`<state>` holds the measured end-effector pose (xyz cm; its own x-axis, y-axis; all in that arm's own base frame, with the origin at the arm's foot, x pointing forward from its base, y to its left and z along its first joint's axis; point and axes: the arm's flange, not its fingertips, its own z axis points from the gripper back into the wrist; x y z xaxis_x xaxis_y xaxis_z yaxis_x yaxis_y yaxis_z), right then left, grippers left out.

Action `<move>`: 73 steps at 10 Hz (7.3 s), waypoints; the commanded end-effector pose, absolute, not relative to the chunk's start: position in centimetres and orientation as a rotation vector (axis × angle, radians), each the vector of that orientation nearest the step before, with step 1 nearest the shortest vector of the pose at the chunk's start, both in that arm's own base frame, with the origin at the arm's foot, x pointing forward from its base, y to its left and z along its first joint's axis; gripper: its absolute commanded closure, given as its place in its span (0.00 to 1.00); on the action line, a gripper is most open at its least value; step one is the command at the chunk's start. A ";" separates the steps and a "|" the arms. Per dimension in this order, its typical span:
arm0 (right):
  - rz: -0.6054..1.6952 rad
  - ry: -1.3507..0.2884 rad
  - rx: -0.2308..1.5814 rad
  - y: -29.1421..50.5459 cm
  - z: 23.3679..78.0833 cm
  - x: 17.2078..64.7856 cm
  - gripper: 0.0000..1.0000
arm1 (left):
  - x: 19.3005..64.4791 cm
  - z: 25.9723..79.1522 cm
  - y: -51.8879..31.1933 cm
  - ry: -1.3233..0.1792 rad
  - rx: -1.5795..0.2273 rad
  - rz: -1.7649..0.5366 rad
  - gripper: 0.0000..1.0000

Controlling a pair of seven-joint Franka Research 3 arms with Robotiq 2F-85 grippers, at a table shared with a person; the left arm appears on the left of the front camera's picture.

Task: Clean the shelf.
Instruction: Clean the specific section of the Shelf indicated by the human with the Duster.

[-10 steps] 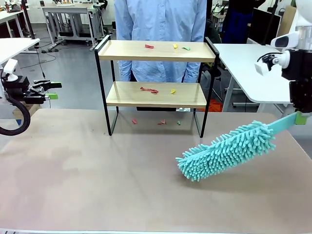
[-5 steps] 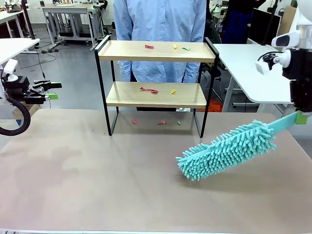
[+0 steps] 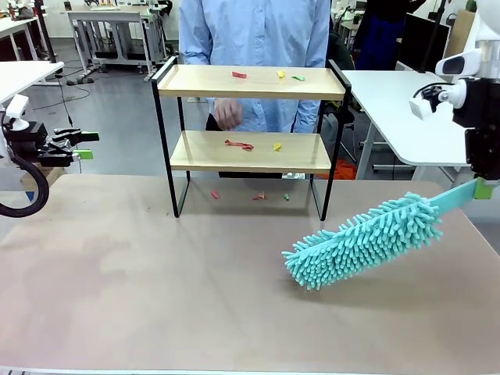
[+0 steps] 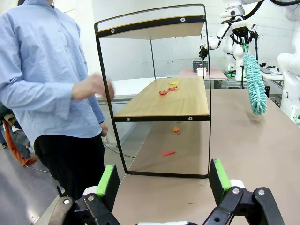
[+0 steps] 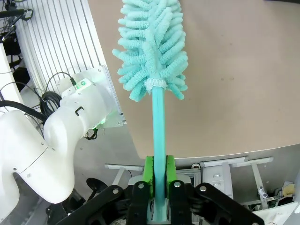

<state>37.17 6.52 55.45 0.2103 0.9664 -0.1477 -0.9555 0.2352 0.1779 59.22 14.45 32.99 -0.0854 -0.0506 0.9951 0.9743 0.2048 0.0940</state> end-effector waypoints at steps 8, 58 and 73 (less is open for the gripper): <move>1.340 0.250 0.048 6.3 55.6 37.0 0.87 | 59.1 33.3 14.4 -1.332 -0.977 -1.144 0.00; -0.017 -0.455 0.246 49.2 47.8 41.0 0.87 | 59.1 33.3 14.4 -1.332 -0.977 -1.144 0.00; -0.280 -0.252 0.136 28.6 50.0 41.0 0.87 | 59.1 33.3 14.4 -1.332 -0.977 -1.144 0.00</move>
<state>41.70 30.71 49.83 0.9198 -0.3038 0.2485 0.2616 0.9465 0.1887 59.26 14.47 32.92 -0.0848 -0.0508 0.9951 0.9744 0.2047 0.0935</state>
